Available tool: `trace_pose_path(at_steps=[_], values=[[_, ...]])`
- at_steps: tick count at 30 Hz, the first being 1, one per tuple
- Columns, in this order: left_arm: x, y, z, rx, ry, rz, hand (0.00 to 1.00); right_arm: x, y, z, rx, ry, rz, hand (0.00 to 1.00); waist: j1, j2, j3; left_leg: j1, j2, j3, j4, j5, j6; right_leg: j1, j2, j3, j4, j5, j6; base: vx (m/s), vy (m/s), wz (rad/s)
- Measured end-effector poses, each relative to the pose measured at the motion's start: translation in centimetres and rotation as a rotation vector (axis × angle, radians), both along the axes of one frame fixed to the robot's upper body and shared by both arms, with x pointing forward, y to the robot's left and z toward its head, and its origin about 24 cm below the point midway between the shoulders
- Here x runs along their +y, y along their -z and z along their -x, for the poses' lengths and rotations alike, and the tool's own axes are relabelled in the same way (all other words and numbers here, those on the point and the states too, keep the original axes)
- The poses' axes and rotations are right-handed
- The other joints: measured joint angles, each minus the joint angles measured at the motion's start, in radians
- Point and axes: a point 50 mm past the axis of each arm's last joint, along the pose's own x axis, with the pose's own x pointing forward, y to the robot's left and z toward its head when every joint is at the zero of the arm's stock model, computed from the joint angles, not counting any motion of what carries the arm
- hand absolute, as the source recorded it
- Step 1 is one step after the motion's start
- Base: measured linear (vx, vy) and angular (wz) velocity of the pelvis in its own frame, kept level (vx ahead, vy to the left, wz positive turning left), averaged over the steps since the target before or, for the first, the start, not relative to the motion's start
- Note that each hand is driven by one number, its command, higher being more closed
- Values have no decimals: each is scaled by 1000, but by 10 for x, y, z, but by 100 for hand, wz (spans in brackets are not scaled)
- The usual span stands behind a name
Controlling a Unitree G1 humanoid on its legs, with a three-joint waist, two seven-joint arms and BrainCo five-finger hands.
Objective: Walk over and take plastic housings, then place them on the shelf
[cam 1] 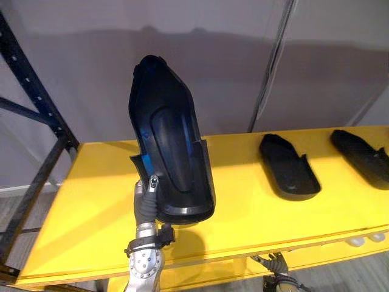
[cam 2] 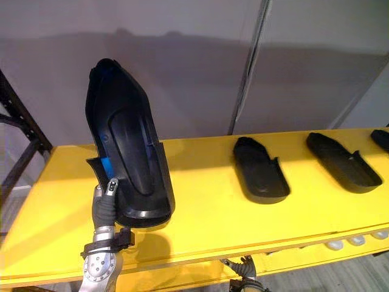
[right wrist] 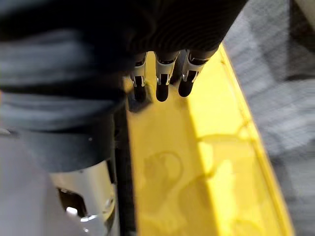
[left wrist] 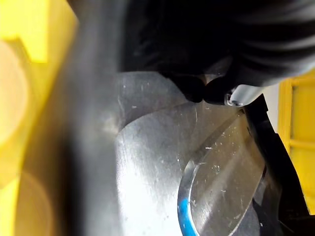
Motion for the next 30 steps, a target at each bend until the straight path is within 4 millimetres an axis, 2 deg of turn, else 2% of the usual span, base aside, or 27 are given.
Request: trace_pose_path(at_steps=[2,3,5,7,9,10,11,12,13,14,16,21,25,27,30], values=[[5,11,-3,47,-26,14,100,19,5,3,25,-12,-46,0,3,-7,9,-9,-19,-8,35,-6,13,34,-7,-27,-47,91,5,-38,400,19],[6,13,-3,57,-28,10,100,26,6,3,28,-21,-62,0,6,-13,12,-15,-20,-7,65,-15,25,43,-7,-30,-47,121,1,-47,300,4],[5,11,-4,49,-20,3,100,29,5,2,21,-23,-67,0,8,-16,15,-35,-14,-6,111,-37,29,37,-7,-25,-43,159,16,-79,233,-7],[4,7,-6,30,-2,-10,100,29,3,-1,8,-35,-59,0,30,-26,15,-59,0,22,145,-63,31,-1,-4,-27,-24,161,16,-135,166,-31],[0,6,-5,24,19,-12,100,31,0,-5,-12,-65,-50,0,29,-33,29,-83,-8,34,164,-96,59,-24,-10,-12,-15,170,3,-205,119,-27],[-2,6,-4,26,28,-10,100,32,1,-3,-3,-65,-56,0,41,-23,35,-74,-2,47,154,-92,71,-37,24,45,33,99,9,-183,82,-16],[-2,5,-5,23,29,-10,100,35,1,-2,-1,-70,-61,0,40,-32,35,-67,-7,43,143,-84,78,-52,62,93,126,17,44,-124,30,-18],[-3,5,-5,22,27,-2,100,35,1,-2,-2,-72,-61,0,41,-43,32,-62,-18,42,130,-75,75,-60,110,126,204,-94,38,-66,-18,2],[-5,5,-5,22,27,9,100,32,0,-3,-6,-67,-57,0,41,-49,32,-64,-33,33,127,-72,75,-56,154,147,215,-177,13,-59,-89,21],[-9,7,-5,31,35,27,100,25,0,-2,-6,-62,-42,0,35,-43,32,-71,-54,9,125,-68,75,-45,169,168,202,-223,-23,-53,-96,37],[-16,7,-5,33,72,25,100,22,3,8,20,-44,-45,0,35,-30,31,-67,-73,-27,85,-33,66,-34,170,149,197,-222,-36,20,-111,52],[-23,8,-5,46,120,6,100,18,5,12,26,-2,-62,0,32,-42,26,-58,-75,-69,44,6,42,8,181,129,177,-214,-50,112,-61,34],[-23,11,-5,60,134,-13,100,20,5,13,30,-1,-74,0,44,-45,7,-24,-64,-57,-11,31,43,28,194,142,135,-169,-57,73,8,-2],[-23,16,-5,82,140,-18,100,25,6,14,32,1,-90,0,44,-45,5,11,-53,-46,-63,64,53,46,207,151,105,-117,-66,51,34,-7],[-21,19,-6,105,153,-37,100,26,8,18,51,1,-92,0,43,-45,-6,39,-54,-27,-117,86,53,55,208,172,73,-83,-67,18,51,-10]])
